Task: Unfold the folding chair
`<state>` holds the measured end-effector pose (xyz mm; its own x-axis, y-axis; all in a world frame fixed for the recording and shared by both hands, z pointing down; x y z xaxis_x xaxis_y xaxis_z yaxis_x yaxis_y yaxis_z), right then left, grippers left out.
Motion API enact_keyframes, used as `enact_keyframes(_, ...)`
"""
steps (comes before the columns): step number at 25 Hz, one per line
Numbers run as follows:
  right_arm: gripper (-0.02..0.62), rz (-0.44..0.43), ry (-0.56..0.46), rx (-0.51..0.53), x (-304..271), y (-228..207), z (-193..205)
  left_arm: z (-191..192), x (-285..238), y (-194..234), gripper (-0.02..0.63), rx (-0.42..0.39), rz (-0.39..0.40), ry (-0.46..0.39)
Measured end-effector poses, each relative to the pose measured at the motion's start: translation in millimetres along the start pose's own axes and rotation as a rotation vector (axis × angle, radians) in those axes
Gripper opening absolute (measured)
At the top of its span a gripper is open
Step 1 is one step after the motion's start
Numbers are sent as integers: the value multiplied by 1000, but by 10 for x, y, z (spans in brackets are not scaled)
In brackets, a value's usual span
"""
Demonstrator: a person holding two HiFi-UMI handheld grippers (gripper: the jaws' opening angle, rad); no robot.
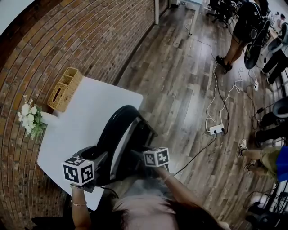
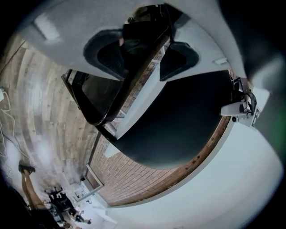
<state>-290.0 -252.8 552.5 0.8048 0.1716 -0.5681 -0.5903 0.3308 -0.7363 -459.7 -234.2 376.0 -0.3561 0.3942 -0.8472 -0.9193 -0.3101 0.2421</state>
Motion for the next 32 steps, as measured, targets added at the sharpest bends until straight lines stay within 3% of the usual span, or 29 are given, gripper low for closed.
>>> enact_keyframes(6, 253, -37, 31, -78, -203, -79, 4, 15, -76, 12, 230, -3, -7, 37)
enact_keyframes(14, 258, -42, 97, -87, -483, -84, 114, 38, -130, 28, 221, -20, -13, 74)
enact_keyframes(27, 258, -75, 158, -145, -777, -53, 273, 75, -192, -75, 80, -154, 23, 132)
enact_keyframes(32, 254, -66, 162, -156, -796, -63, 302, 73, -193, -98, 72, -154, 37, 135)
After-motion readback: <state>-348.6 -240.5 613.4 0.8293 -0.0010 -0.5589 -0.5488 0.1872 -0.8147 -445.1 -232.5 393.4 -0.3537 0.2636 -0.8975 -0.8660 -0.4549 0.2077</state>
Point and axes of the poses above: the fingertips, and each gripper's own axes: x backward along the fingers, y to its left, z out of its underside, the point moved 5 cm from there along x, backward along the fingers, and after that the axes turned 7 degrees about y, right-handed, at the moved point
